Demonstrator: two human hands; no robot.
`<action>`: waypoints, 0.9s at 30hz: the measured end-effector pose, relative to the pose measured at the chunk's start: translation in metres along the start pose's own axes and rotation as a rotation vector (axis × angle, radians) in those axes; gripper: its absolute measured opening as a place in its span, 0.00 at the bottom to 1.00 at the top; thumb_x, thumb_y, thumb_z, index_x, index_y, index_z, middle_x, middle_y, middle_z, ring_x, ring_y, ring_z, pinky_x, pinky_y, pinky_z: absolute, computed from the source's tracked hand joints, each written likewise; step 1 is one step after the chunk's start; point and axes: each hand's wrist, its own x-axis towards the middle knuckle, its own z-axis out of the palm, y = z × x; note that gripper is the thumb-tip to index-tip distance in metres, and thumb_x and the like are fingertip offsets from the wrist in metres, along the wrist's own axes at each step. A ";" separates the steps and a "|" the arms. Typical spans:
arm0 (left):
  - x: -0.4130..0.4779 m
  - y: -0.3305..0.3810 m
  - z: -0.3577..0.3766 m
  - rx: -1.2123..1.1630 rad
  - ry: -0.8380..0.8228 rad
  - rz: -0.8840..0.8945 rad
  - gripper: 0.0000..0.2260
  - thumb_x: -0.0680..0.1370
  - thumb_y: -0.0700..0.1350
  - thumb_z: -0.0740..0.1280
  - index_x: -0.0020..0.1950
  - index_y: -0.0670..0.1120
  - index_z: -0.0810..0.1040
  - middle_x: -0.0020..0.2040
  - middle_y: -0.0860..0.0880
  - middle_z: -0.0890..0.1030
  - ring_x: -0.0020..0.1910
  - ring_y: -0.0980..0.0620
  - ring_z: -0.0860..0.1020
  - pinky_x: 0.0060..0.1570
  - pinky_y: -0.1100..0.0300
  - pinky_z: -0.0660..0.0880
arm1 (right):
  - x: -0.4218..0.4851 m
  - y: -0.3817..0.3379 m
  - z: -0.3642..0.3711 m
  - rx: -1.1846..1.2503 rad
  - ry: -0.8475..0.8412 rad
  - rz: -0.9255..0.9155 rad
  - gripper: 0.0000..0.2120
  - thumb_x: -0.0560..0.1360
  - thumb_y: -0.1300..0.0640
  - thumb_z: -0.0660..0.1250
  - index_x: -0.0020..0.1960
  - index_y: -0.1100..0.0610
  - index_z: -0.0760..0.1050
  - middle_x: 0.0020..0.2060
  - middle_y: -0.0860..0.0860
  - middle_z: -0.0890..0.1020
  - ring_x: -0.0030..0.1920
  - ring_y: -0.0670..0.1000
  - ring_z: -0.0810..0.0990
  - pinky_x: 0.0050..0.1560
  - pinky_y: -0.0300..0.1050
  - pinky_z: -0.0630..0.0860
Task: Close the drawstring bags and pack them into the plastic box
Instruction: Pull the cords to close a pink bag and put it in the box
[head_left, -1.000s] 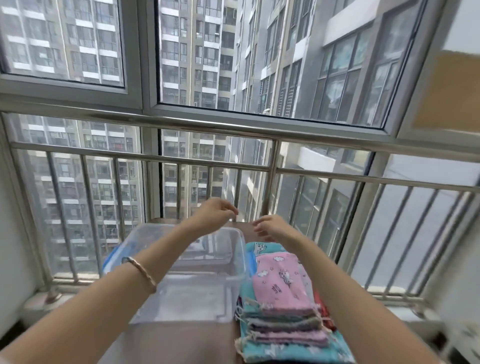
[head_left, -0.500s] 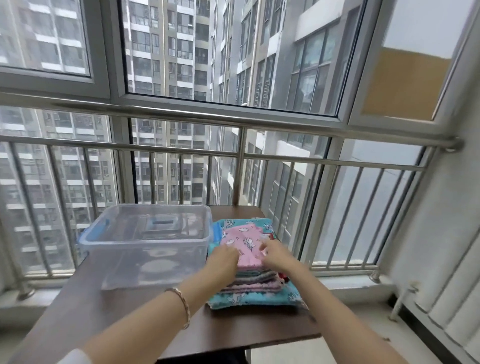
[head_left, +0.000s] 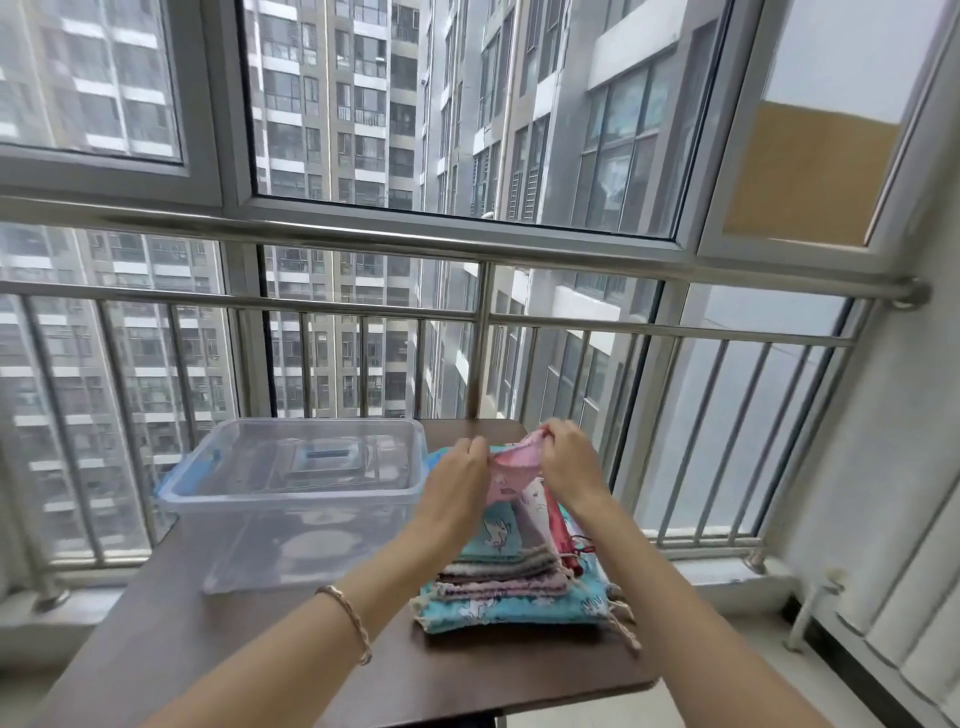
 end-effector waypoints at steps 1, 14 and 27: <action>0.004 0.002 -0.010 -0.046 0.026 0.004 0.05 0.80 0.36 0.59 0.45 0.44 0.68 0.45 0.47 0.75 0.37 0.50 0.72 0.41 0.56 0.77 | 0.006 -0.004 -0.006 0.015 0.002 -0.024 0.12 0.82 0.61 0.52 0.49 0.61 0.74 0.43 0.52 0.75 0.38 0.45 0.71 0.34 0.34 0.66; -0.046 -0.061 -0.109 -0.075 -0.102 -0.087 0.13 0.84 0.47 0.51 0.43 0.47 0.70 0.36 0.49 0.77 0.33 0.53 0.72 0.32 0.62 0.66 | -0.022 -0.054 0.000 0.001 -0.308 -0.276 0.22 0.80 0.41 0.54 0.34 0.51 0.71 0.28 0.45 0.72 0.29 0.46 0.69 0.35 0.44 0.67; -0.099 -0.160 -0.139 -0.386 0.019 -0.420 0.18 0.82 0.46 0.58 0.32 0.51 0.72 0.28 0.55 0.68 0.29 0.53 0.65 0.32 0.58 0.63 | -0.036 -0.026 0.047 0.774 -0.488 0.059 0.27 0.72 0.43 0.69 0.27 0.54 0.59 0.24 0.48 0.62 0.26 0.46 0.61 0.38 0.38 0.64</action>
